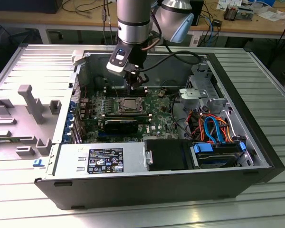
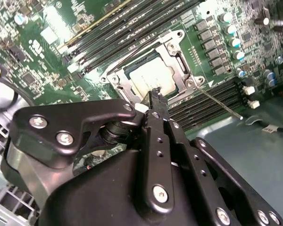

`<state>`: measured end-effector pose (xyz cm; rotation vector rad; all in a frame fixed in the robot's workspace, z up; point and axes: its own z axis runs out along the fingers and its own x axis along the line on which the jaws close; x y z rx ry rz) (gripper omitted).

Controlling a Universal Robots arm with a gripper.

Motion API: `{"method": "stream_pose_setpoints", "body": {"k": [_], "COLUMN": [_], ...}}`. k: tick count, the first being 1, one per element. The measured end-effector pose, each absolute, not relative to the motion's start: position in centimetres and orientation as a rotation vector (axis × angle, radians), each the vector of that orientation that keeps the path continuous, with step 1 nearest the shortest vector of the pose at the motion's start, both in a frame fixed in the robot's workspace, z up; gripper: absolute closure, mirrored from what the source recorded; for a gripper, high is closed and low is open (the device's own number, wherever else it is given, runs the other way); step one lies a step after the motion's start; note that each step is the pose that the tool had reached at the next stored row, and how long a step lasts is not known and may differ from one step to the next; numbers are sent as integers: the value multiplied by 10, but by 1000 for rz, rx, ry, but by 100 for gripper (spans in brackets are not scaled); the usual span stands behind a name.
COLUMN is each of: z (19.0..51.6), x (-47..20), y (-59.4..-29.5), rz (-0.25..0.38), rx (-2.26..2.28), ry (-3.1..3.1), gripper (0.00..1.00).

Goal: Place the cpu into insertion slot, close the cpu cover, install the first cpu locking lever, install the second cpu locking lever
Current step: 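Install the first cpu locking lever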

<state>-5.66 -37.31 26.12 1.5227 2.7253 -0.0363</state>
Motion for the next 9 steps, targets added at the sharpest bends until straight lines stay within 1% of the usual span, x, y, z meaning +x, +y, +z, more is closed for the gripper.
{"method": "stream_pose_setpoints", "body": {"k": [6, 9], "z": [262, 270], "x": [-57, -57], "y": [-373, -373], "rz": [-37, -36], "rx": [1486, 1468], "ry": [2745, 2754], "gripper": [89, 89]}}
